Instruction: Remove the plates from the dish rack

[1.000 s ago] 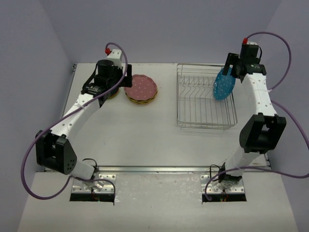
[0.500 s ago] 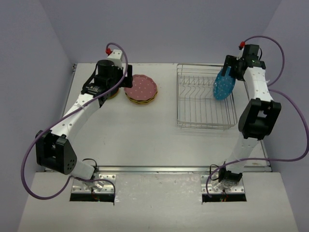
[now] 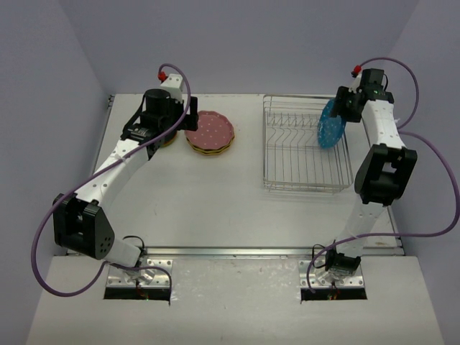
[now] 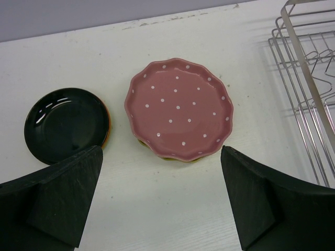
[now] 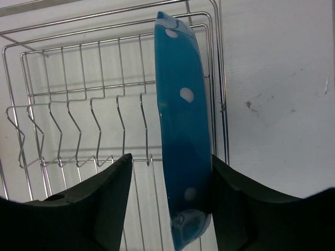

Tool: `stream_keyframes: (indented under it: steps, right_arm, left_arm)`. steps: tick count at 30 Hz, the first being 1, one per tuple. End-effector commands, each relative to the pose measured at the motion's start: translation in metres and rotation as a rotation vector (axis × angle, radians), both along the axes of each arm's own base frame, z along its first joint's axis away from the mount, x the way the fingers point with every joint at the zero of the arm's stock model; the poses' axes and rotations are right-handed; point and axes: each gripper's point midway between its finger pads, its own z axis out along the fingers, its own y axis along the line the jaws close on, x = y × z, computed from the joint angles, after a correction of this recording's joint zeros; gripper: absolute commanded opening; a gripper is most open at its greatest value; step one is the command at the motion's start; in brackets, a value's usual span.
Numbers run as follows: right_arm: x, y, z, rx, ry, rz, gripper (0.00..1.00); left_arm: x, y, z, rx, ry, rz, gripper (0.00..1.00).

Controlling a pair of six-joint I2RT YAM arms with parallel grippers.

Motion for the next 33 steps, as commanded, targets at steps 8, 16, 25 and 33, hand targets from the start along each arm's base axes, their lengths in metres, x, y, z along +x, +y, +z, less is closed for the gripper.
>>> stream_keyframes:
  steps: [8,16,25,33]
  right_arm:
    - [0.008,-0.021,0.005,-0.14,-0.004,0.003,0.26]
    - [0.002,-0.022,-0.01,-0.157,0.05,0.031,0.03]
    - [0.009,-0.017,0.018,-0.153,-0.013,0.056,0.0]
    - [0.016,-0.018,0.068,-0.283,-0.124,0.05,0.0]
  left_arm:
    - [0.001,-0.005,0.012,-0.008,-0.035,-0.015,0.93]
    - [0.001,-0.005,0.012,-0.007,-0.036,-0.012,0.93]
    - [0.001,-0.005,0.01,-0.016,-0.029,-0.005,0.94]
    - [-0.001,-0.004,0.013,-0.029,-0.028,0.005,1.0]
